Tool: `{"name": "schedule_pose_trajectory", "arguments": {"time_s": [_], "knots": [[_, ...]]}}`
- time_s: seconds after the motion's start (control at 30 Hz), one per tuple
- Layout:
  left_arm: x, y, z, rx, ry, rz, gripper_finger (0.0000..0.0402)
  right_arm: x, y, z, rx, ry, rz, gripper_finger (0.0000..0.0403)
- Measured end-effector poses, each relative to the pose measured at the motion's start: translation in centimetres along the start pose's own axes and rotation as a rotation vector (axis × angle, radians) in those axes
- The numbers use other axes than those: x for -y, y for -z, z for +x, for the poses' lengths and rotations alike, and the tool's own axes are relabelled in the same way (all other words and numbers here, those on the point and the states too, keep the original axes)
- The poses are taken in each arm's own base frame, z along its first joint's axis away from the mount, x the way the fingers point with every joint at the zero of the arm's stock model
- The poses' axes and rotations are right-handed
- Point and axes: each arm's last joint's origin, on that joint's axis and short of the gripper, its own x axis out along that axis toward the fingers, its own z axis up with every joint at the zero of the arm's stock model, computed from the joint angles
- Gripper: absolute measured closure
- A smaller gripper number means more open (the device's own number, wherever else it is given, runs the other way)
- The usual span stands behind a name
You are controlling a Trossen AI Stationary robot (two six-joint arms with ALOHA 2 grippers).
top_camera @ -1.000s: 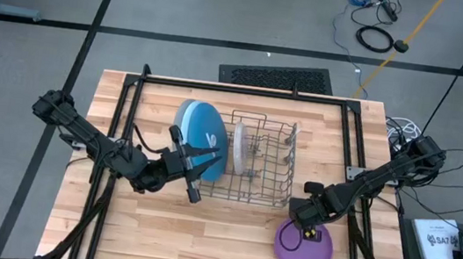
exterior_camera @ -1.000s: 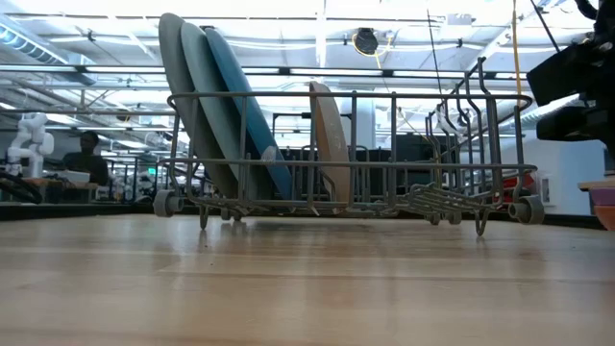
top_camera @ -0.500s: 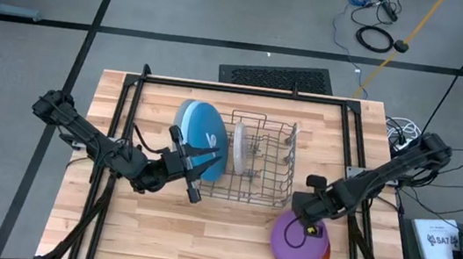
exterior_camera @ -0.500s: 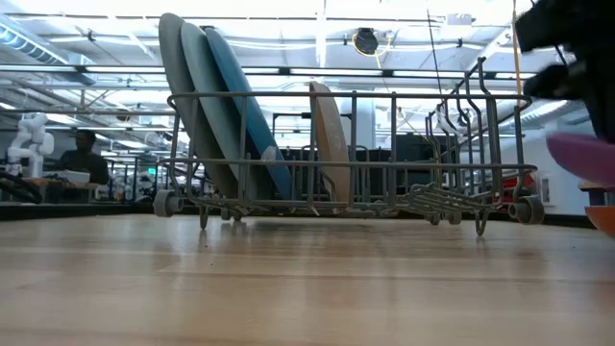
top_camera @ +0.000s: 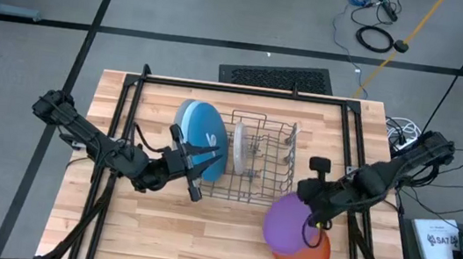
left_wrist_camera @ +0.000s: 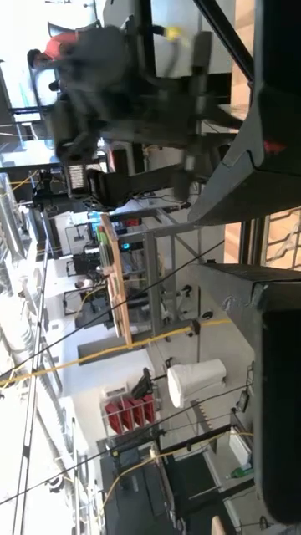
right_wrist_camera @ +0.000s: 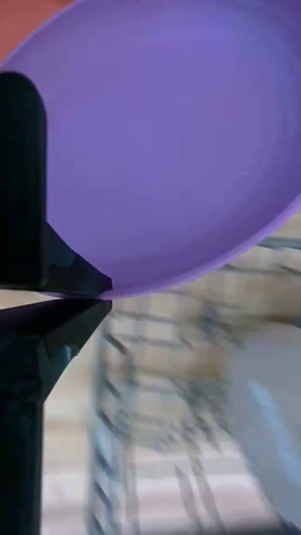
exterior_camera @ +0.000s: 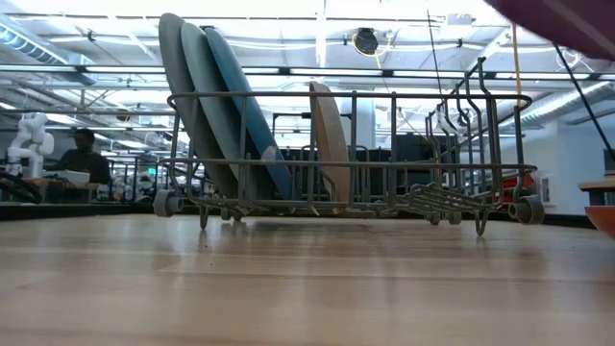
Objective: Sort dishes
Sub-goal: Put the violet plate into the dish rack
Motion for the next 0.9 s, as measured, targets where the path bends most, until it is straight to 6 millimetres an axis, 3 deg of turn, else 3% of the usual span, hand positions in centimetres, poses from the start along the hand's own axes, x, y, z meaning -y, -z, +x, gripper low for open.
{"name": "schedule_pose_trajectory", "arguments": {"time_s": [0.2,0.37,0.5,0.73,0.9], "knots": [[-0.3,0.1,0.3,-0.003,-0.014,0.004,0.0315,1.0,-2.2,-3.0,0.216,0.196,-0.072,0.0402],[-0.7,0.3,0.8,-0.006,-0.035,-0.021,0.0312,1.7,-3.4,-3.4,0.330,0.394,-0.099,0.0403],[-1.0,0.8,1.2,-0.033,-0.040,-0.014,0.0277,2.1,-4.3,-3.1,0.373,0.550,-0.081,0.0403],[-1.4,1.9,2.0,-0.083,0.036,0.010,0.0173,2.3,-5.5,-1.4,0.382,0.803,-0.031,0.0403],[-2.5,3.5,3.1,-0.181,-0.005,-0.024,0.0152,1.7,-6.3,-0.4,0.432,0.913,0.028,0.0403]]}}
